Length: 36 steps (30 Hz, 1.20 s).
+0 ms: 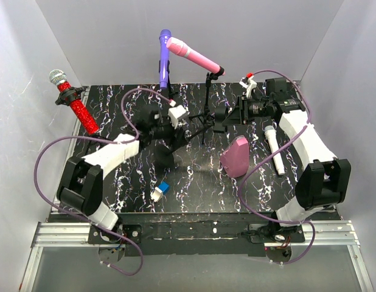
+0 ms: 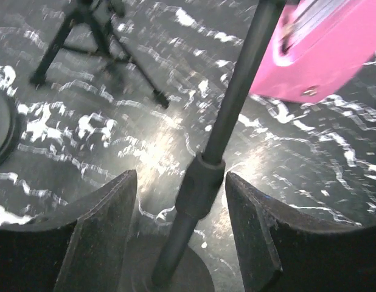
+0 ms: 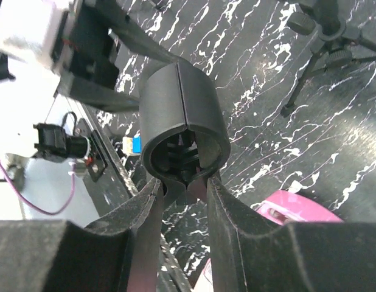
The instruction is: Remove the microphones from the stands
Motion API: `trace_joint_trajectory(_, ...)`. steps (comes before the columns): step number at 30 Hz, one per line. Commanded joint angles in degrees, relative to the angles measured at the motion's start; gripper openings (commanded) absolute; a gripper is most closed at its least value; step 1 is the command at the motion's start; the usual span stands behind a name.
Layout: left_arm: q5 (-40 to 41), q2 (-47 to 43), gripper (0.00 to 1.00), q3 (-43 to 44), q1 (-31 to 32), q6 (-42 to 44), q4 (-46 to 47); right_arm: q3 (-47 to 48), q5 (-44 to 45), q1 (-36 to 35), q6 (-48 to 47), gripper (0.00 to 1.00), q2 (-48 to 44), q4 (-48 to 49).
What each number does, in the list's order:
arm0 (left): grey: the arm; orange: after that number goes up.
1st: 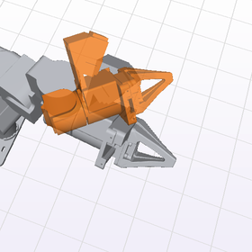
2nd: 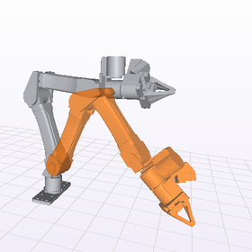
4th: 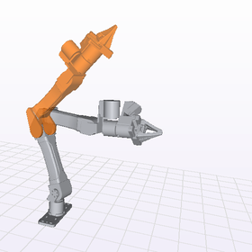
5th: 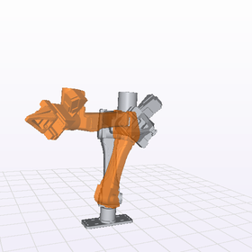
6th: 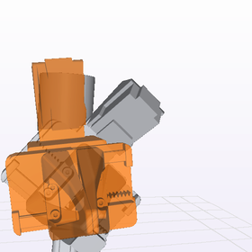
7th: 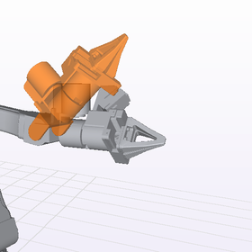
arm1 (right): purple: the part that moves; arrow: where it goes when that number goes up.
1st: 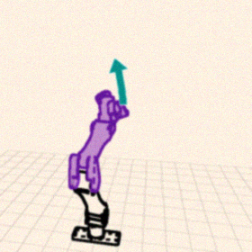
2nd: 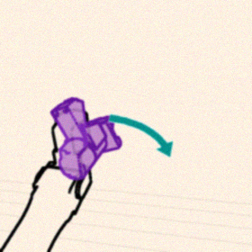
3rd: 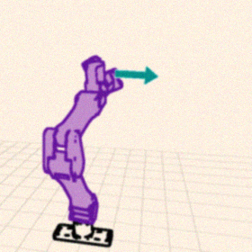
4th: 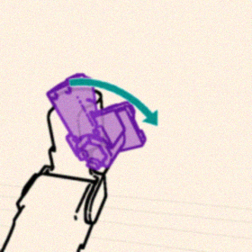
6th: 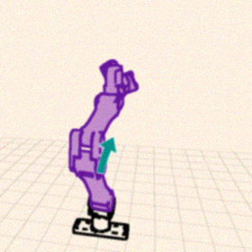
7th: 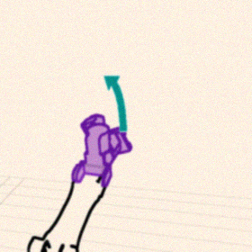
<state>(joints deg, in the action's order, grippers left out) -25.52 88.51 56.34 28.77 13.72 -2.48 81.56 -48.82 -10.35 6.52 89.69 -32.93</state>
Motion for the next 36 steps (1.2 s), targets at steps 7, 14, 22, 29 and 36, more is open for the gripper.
trace_joint_trajectory(7, -40.22, 15.9, 0.45, 21.71, -5.84, 19.68, -37.6, -2.02, -6.38, -2.48, -22.52, 0.01, -6.98, 0.33)
trace_joint_trajectory(14, -38.3, 16.52, 0.2, 22.85, -5.75, 25.56, -39.35, -3.25, -5.33, -2.75, -22.08, 0.01, -8.57, 0.41)
trace_joint_trajectory(22, 18.87, -7.72, 0.0, -4.81, 8.88, 7.34, 15.35, -0.08, 3.89, -2.75, 3.47, 0.01, -6.72, -1.52)
trace_joint_trajectory(29, 32.55, -4.05, 0.0, -2.02, 12.97, 3.7, 10.13, -1.49, 4.43, -2.75, 7.81, 0.01, -5.93, -1.88)
trace_joint_trajectory(36, -10.56, -0.54, 0.53, 3.77, 1.03, -4.13, -1.54, -2.1, -2.94, -2.57, -6.32, 0.01, -7.15, -0.82)
